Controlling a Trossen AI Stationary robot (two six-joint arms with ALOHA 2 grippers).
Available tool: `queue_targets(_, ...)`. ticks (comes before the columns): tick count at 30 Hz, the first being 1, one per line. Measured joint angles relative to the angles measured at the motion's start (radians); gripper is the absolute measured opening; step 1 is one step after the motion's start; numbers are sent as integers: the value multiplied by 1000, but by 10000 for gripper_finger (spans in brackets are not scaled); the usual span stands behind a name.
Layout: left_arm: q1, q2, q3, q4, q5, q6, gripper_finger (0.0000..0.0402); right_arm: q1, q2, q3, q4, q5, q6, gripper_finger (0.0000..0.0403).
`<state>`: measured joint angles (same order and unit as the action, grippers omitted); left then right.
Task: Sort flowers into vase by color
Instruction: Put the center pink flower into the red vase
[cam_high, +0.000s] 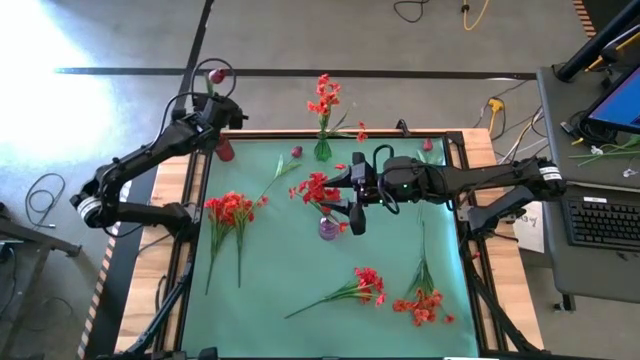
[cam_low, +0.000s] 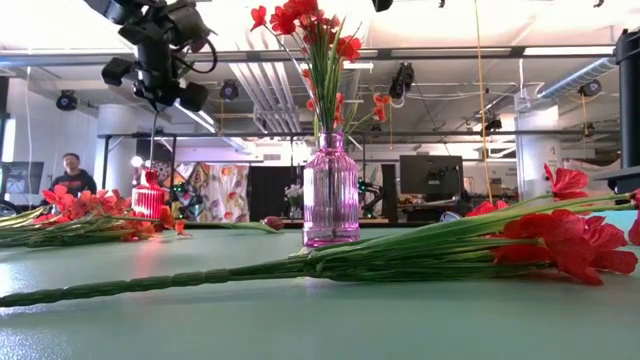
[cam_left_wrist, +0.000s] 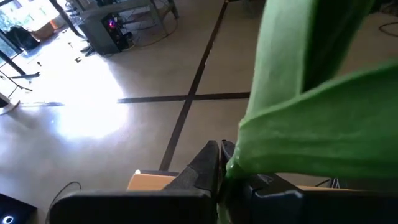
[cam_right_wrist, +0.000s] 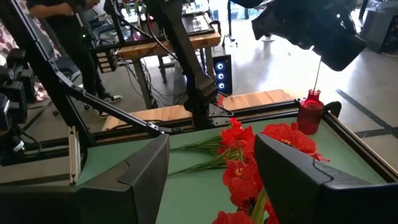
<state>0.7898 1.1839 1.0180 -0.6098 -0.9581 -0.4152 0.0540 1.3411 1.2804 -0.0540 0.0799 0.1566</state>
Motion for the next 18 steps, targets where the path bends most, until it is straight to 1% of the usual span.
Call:
queue_targets(7,0,1,0,-26,0,-13,40,0,0,0,0,0,0,228)
queue_targets(18,0,-34,0,-86,8,-14,124,0,-1,0,0,0,0,228)
